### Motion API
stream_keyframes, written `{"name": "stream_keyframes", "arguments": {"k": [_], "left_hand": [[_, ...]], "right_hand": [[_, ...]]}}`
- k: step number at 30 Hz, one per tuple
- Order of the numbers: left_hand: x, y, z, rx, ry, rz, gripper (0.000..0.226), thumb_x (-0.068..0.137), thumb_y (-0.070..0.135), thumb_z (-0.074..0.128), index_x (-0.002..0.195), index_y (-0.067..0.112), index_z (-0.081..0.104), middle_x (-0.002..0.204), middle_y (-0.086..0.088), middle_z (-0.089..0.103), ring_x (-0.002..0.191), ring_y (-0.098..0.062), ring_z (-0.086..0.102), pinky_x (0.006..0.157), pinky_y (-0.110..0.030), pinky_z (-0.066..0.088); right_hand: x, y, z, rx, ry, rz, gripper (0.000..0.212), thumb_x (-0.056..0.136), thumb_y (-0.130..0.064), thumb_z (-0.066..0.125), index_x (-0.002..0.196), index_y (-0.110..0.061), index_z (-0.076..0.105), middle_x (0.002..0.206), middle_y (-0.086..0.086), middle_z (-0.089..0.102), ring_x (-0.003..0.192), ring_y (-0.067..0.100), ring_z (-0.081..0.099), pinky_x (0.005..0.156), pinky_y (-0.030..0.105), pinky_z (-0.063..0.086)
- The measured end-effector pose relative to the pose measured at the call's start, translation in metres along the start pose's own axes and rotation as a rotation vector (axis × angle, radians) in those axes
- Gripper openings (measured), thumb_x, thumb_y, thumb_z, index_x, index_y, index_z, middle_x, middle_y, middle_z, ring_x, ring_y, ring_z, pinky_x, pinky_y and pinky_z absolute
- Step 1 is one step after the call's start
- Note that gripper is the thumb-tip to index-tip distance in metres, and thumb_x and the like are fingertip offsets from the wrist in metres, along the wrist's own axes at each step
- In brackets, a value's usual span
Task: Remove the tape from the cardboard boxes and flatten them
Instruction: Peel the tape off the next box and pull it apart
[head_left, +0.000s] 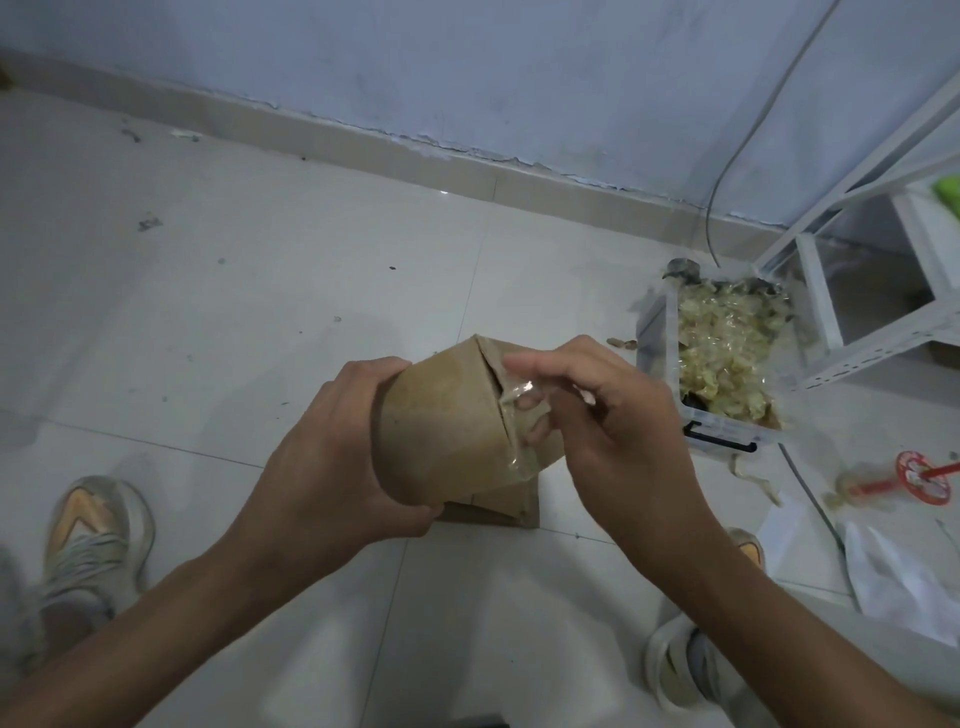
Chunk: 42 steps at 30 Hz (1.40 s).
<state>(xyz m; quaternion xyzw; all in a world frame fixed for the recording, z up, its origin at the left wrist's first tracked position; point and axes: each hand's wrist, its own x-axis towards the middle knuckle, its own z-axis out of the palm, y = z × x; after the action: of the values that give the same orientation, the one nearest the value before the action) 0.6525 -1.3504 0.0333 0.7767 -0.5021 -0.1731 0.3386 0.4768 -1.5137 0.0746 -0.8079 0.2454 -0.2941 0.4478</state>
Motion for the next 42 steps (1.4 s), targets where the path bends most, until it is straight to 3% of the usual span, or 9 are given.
{"name": "stream_keyframes", "arguments": {"k": [7, 11, 14, 22, 25, 30, 34, 38, 42], "left_hand": [[0.003, 0.001, 0.003, -0.054, -0.007, 0.018, 0.105, 0.047, 0.041, 0.099, 0.136, 0.041, 0.043, 0.127, 0.024, 0.050, 0.113, -0.002, 0.052, 0.080, -0.024, 0.050], [0.005, -0.001, -0.002, -0.037, -0.004, 0.016, 0.107, 0.047, 0.037, 0.100, 0.137, 0.040, 0.043, 0.128, 0.023, 0.050, 0.113, -0.003, 0.052, 0.081, -0.024, 0.049], [0.006, -0.002, -0.007, -0.053, -0.047, 0.006, 0.103, 0.047, 0.049, 0.092, 0.136, 0.041, 0.043, 0.128, 0.025, 0.050, 0.114, -0.002, 0.052, 0.082, -0.025, 0.049], [0.001, 0.003, -0.013, -0.096, -0.123, 0.018, 0.103, 0.048, 0.043, 0.099, 0.136, 0.042, 0.045, 0.127, 0.028, 0.052, 0.116, 0.001, 0.053, 0.083, -0.020, 0.048], [0.004, 0.007, -0.021, -0.198, -0.170, -0.012, 0.099, 0.046, 0.049, 0.089, 0.134, 0.048, 0.046, 0.131, 0.027, 0.054, 0.120, -0.001, 0.056, 0.088, -0.027, 0.054], [0.007, 0.010, -0.028, -0.382, -0.306, -0.074, 0.099, 0.051, 0.034, 0.095, 0.137, 0.049, 0.048, 0.138, 0.022, 0.058, 0.130, -0.005, 0.056, 0.104, -0.040, 0.053], [0.008, 0.008, -0.029, -0.241, -0.219, -0.074, 0.100, 0.049, 0.033, 0.097, 0.134, 0.048, 0.048, 0.134, 0.027, 0.055, 0.121, 0.003, 0.055, 0.092, -0.029, 0.054], [0.007, 0.007, -0.023, -0.057, -0.121, -0.031, 0.103, 0.047, 0.045, 0.095, 0.136, 0.046, 0.042, 0.129, 0.031, 0.048, 0.117, 0.003, 0.050, 0.086, -0.023, 0.048], [0.005, 0.008, -0.016, 0.074, -0.047, 0.004, 0.101, 0.046, 0.062, 0.078, 0.137, 0.046, 0.037, 0.124, 0.028, 0.043, 0.108, -0.003, 0.046, 0.079, -0.030, 0.046]], "right_hand": [[0.004, 0.003, -0.002, -0.135, -0.003, 0.022, 0.044, 0.098, 0.010, 0.048, 0.107, -0.018, 0.081, 0.086, -0.014, 0.059, 0.076, 0.013, 0.062, 0.067, 0.030, 0.052], [0.007, -0.003, -0.013, -0.040, -0.160, 0.025, 0.033, 0.102, -0.011, 0.052, 0.120, -0.018, 0.078, 0.100, -0.007, 0.066, 0.086, 0.022, 0.067, 0.072, 0.043, 0.056], [0.009, -0.003, -0.021, -0.144, -0.262, -0.080, 0.027, 0.101, -0.026, 0.065, 0.124, -0.019, 0.076, 0.106, -0.007, 0.067, 0.098, 0.019, 0.067, 0.072, 0.025, 0.053], [0.002, 0.007, -0.026, -0.363, -0.197, -0.314, 0.013, 0.103, -0.004, 0.064, 0.104, -0.011, 0.074, 0.100, -0.001, 0.066, 0.080, 0.022, 0.067, 0.060, 0.042, 0.054], [0.000, 0.003, -0.025, -0.166, -0.084, -0.213, 0.018, 0.097, 0.007, 0.066, 0.100, -0.007, 0.076, 0.099, -0.002, 0.071, 0.087, 0.019, 0.071, 0.065, 0.041, 0.057], [0.001, -0.005, -0.022, -0.057, 0.015, -0.120, 0.010, 0.098, -0.017, 0.067, 0.100, -0.016, 0.077, 0.099, -0.007, 0.075, 0.087, 0.016, 0.073, 0.069, 0.026, 0.057], [0.004, -0.008, -0.023, -0.010, -0.116, 0.039, 0.012, 0.100, -0.016, 0.068, 0.098, -0.023, 0.078, 0.103, -0.010, 0.074, 0.101, 0.017, 0.070, 0.072, 0.027, 0.052], [0.003, -0.013, -0.016, -0.095, -0.152, 0.162, 0.005, 0.095, -0.034, 0.072, 0.095, -0.030, 0.069, 0.088, -0.008, 0.067, 0.090, 0.015, 0.065, 0.070, 0.022, 0.048], [-0.002, -0.009, -0.004, -0.058, -0.109, 0.373, 0.038, 0.093, -0.031, 0.075, 0.123, -0.031, 0.051, 0.079, -0.003, 0.064, 0.072, 0.010, 0.065, 0.064, 0.018, 0.048]]}}
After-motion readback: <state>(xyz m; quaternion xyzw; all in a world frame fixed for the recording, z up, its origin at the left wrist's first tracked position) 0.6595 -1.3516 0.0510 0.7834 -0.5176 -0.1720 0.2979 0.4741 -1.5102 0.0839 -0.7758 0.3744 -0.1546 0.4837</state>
